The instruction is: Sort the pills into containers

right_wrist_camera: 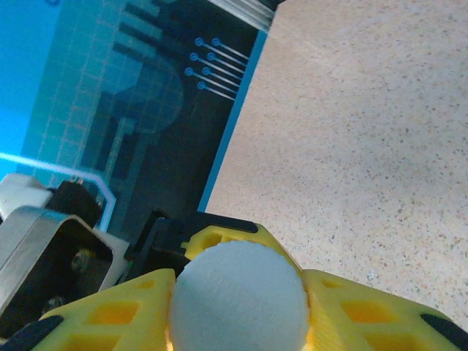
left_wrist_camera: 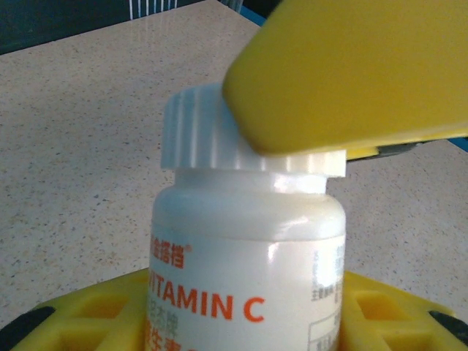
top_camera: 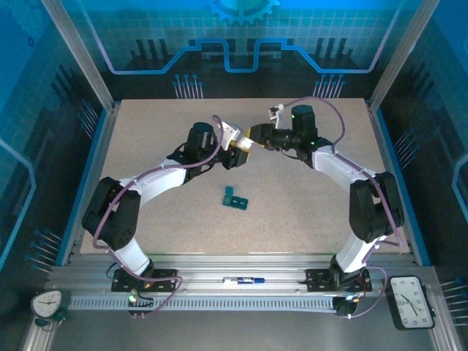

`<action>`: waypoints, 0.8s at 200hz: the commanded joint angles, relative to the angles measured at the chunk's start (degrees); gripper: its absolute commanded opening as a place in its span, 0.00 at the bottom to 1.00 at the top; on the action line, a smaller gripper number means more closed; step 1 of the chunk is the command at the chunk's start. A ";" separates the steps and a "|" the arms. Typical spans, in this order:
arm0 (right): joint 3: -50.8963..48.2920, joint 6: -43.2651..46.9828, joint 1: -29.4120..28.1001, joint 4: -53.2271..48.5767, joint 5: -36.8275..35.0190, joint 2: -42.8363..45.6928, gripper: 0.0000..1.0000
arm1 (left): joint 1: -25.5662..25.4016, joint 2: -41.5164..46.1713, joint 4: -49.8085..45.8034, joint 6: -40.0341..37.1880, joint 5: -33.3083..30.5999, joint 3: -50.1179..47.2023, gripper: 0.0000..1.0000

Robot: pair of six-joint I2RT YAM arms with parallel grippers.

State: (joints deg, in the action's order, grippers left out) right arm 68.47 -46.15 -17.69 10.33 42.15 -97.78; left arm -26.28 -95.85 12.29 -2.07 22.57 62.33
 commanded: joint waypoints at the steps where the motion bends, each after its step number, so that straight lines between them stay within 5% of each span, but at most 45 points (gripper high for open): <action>1: -1.92 6.22 2.06 6.94 6.70 -0.02 0.49 | 0.00 1.90 2.19 -1.01 1.16 1.13 0.00; 53: -2.84 2.01 4.18 7.27 5.50 3.76 0.70 | 0.05 1.90 2.29 -0.92 1.03 1.11 0.00; 160: -3.18 -7.70 1.82 -2.74 -11.98 8.01 0.73 | -0.24 1.62 2.31 -1.10 0.56 1.31 0.00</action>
State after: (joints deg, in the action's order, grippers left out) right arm 64.77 -53.01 -14.24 10.90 34.39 -91.13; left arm -26.41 -95.83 12.71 -2.04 22.76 62.33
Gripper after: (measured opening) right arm 0.726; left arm 0.463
